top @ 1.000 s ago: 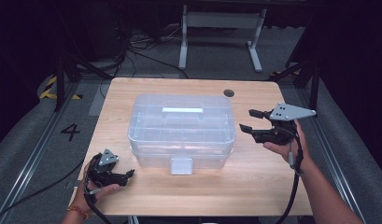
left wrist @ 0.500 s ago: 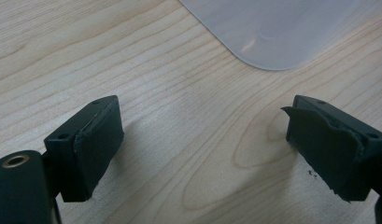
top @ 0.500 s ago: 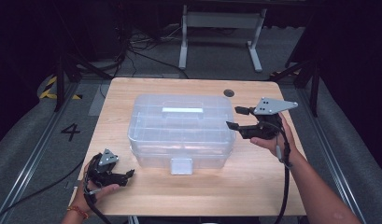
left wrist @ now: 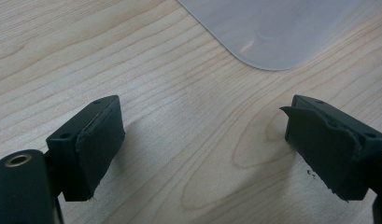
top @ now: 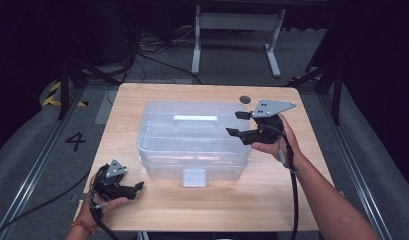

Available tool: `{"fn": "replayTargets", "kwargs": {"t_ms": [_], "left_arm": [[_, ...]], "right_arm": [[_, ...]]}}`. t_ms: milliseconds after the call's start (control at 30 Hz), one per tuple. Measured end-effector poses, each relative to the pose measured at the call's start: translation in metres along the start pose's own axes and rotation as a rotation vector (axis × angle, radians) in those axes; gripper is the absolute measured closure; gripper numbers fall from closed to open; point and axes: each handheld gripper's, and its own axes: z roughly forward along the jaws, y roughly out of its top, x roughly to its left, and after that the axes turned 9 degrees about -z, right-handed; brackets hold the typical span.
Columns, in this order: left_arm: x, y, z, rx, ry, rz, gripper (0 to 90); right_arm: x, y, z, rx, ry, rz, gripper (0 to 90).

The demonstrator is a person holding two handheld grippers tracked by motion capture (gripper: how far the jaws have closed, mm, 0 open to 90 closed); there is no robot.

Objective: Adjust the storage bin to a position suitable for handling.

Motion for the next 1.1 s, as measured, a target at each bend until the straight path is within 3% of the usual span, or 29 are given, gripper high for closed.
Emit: {"fn": "replayTargets", "kwargs": {"t_ms": [533,1100], "left_arm": [[0.000,0.000,0.000,-0.002,-0.002,-0.001,12.6],[0.000,0.000,0.000,-0.002,-0.002,0.001,12.8]], "right_arm": [[-0.006,0.007,0.025,0.040,0.024,0.004,36.8],[-0.008,0.021,0.039,0.054,0.067,-0.005,40.7]]}}
